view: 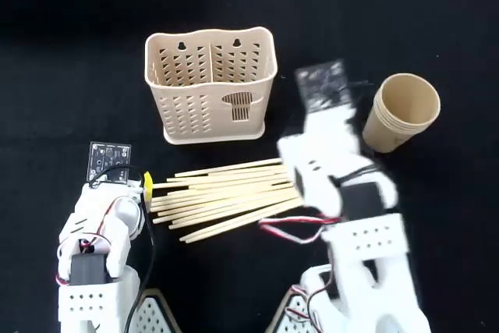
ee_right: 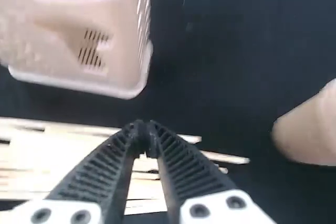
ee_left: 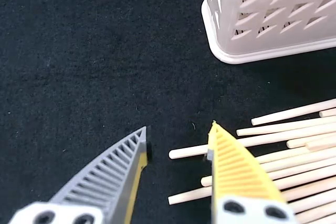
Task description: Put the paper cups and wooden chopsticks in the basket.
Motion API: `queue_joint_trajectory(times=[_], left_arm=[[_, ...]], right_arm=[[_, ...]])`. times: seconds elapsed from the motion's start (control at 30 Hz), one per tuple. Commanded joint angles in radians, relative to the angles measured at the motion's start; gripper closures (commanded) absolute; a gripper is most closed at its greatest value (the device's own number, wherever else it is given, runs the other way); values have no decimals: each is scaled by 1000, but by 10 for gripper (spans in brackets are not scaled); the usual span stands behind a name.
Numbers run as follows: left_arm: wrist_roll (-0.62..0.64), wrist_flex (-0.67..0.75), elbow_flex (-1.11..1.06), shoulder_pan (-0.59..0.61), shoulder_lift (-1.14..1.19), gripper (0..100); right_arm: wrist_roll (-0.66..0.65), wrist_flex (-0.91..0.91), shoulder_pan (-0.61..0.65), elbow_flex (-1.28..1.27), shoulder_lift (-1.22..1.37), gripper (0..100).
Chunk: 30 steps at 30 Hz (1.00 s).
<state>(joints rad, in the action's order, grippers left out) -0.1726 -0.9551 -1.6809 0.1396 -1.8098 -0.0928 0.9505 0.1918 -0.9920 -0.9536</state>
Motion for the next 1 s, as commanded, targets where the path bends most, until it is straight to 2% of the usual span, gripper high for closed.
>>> queue_joint_trajectory(times=[0.0,0.17,0.33,0.97], left_arm=[[3,-8,-18,4,-8,802],[3,-8,-18,4,-8,802],[3,-6,-18,4,-8,802],[3,-8,-18,4,-8,802]], right_arm=[[8,-141,71,-151,-7,982],[12,-285,149,-321,-8,982],[6,-433,153,-447,-8,982],[9,-433,153,-447,-8,982]])
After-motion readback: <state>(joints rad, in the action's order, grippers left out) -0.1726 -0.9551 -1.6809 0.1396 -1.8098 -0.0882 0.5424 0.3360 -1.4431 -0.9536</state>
